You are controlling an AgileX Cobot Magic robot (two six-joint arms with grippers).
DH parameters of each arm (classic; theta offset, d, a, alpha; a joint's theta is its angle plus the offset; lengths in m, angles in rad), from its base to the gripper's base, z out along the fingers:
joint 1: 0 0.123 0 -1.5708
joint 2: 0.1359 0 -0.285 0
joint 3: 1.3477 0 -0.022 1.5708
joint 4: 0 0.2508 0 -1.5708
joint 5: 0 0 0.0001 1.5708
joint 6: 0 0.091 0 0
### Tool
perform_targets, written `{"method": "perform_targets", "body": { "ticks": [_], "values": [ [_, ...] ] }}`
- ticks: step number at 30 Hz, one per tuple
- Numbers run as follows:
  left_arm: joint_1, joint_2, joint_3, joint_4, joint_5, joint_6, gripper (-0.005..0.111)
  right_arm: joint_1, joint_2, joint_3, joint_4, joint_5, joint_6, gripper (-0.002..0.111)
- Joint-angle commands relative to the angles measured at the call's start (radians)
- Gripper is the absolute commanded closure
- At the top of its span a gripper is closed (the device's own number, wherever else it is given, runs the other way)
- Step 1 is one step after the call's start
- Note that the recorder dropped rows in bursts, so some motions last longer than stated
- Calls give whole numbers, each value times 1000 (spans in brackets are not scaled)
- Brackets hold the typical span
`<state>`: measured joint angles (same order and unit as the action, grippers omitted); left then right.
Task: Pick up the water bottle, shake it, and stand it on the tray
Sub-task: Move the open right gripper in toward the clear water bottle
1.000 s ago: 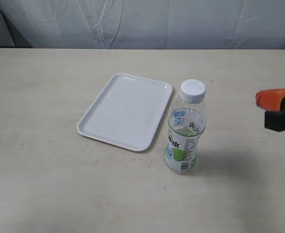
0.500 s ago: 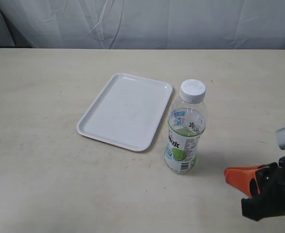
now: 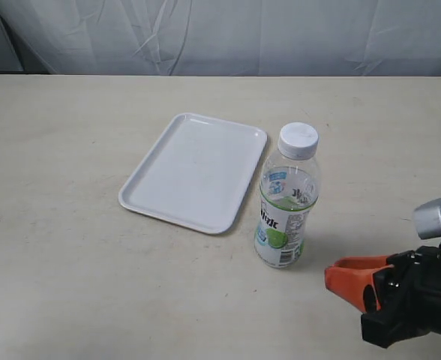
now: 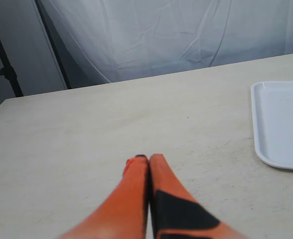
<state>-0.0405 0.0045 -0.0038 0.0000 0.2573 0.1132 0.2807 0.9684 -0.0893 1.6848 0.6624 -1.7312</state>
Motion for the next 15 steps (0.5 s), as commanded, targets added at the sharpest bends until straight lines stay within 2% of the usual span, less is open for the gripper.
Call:
{"method": "perform_targets", "body": {
  "ticks": [1,2,3,6,9,10,13,15],
  "values": [
    [0,-5,4,0,-11,0,106,2,60,4,60,-67,-104,18],
    [0,-5,4,0,-11,0,106,2,71,4,60,-58,-104,7],
    [0,-5,4,0,-11,0,106,2,76,2,60,-46,-111,8],
    [0,-5,4,0,-11,0,106,2,79,-9,60,-7,-136,15],
    [0,-5,4,0,-11,2,106,2,83,-54,60,6,-135,34],
    [0,-5,4,0,-11,2,106,2,87,-64,60,3,-135,34],
    [0,-5,4,0,-11,2,106,2,110,-89,60,5,-132,28],
    [0,-5,4,0,-11,2,106,2,154,-117,60,15,-127,18]
  ]
}}
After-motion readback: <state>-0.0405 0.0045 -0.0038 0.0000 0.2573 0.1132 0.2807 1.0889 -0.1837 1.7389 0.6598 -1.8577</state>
